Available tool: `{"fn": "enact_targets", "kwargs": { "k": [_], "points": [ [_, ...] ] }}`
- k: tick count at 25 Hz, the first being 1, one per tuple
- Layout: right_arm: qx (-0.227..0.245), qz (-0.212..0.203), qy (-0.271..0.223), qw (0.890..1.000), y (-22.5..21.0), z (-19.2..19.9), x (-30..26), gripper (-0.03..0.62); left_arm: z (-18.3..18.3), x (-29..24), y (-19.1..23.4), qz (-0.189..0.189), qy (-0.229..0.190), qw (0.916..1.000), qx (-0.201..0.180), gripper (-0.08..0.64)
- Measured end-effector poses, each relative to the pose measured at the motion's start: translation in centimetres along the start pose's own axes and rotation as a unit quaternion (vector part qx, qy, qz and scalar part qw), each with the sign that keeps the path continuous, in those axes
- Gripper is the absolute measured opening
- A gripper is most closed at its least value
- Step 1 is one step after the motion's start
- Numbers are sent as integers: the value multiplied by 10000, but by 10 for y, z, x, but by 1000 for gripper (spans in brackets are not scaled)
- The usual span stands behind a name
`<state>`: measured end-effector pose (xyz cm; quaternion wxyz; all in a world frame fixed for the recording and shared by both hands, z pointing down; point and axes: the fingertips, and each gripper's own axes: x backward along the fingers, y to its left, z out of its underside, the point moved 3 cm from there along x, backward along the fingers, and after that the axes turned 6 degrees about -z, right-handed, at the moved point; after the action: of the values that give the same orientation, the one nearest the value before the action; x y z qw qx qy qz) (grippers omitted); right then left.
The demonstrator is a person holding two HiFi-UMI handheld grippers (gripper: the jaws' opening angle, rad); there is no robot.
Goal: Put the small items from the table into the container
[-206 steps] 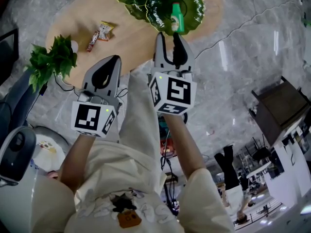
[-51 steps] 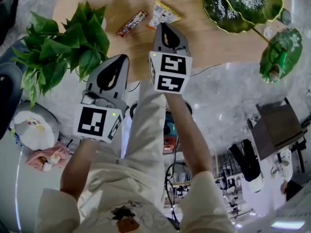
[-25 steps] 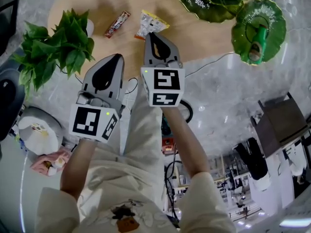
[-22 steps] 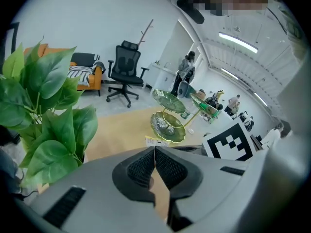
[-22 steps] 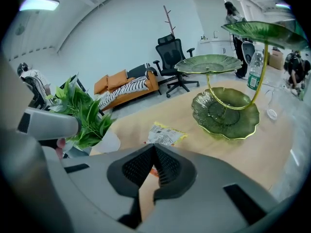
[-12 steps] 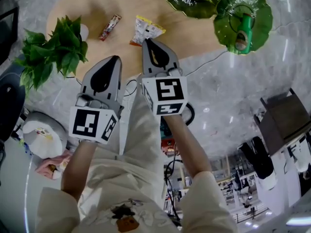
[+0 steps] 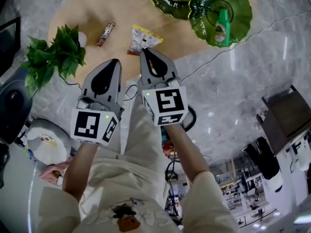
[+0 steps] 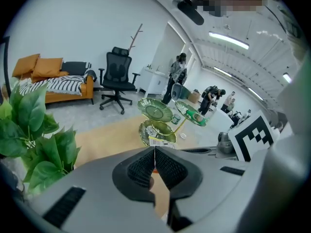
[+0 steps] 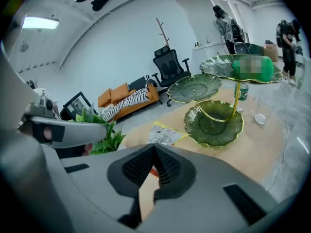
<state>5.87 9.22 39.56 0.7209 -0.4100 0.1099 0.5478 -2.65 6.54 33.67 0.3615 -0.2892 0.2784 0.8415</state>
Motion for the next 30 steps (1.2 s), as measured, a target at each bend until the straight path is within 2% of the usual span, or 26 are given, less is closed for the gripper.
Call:
{"fn": "enact_targets", "kwargs": {
  "k": [17, 30],
  "points": [
    [-86, 53, -420, 9991, 1, -27, 56, 6, -20, 8, -41, 249, -181, 9993, -221, 9],
    [-192, 371, -804, 9959, -5, -59, 93, 5, -29, 17, -60, 420, -256, 9982, -353, 9]
  ]
}}
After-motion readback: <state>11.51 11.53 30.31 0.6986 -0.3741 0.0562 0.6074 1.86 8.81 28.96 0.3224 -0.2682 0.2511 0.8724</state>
